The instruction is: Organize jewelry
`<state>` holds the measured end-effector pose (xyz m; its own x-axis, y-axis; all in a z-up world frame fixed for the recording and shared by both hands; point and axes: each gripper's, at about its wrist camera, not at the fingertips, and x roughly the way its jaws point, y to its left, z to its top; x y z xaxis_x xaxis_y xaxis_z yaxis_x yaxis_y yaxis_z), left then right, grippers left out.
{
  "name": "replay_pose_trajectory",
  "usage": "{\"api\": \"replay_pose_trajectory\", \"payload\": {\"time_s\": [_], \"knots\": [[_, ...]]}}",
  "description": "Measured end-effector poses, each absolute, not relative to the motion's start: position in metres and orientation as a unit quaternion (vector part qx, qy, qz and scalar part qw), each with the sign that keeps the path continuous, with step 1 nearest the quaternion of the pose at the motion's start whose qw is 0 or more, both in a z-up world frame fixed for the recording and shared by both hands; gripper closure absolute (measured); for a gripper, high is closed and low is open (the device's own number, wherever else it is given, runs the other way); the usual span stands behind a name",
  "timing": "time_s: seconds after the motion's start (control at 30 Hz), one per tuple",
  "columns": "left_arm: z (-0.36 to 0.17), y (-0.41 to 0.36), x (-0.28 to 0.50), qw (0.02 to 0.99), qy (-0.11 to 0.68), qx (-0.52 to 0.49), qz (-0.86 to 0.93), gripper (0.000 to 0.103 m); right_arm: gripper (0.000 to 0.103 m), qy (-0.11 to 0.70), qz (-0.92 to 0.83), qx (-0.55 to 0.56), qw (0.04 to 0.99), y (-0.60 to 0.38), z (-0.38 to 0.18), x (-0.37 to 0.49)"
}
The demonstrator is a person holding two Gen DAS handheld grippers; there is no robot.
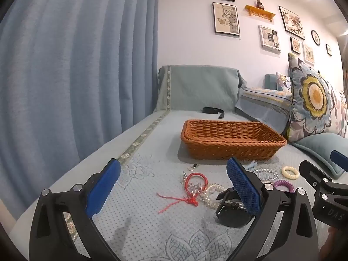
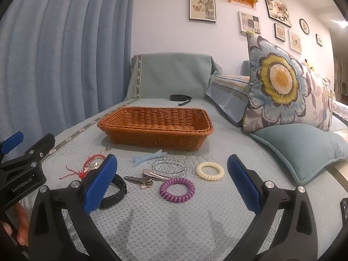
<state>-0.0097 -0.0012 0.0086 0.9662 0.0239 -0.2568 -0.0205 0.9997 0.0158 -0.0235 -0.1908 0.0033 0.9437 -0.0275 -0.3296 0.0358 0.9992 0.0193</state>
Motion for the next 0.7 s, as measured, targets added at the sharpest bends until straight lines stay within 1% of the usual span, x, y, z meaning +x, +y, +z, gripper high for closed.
{"api": "replay_pose_trajectory", "payload": {"time_s": [0.7], "knots": [[0.0048, 0.0016, -0.0065, 0.989, 0.145, 0.003, 0.013, 0.008, 0.007, 0.168, -0.016, 0.01, 0.986, -0.1885, 0.0034, -0.022]]}}
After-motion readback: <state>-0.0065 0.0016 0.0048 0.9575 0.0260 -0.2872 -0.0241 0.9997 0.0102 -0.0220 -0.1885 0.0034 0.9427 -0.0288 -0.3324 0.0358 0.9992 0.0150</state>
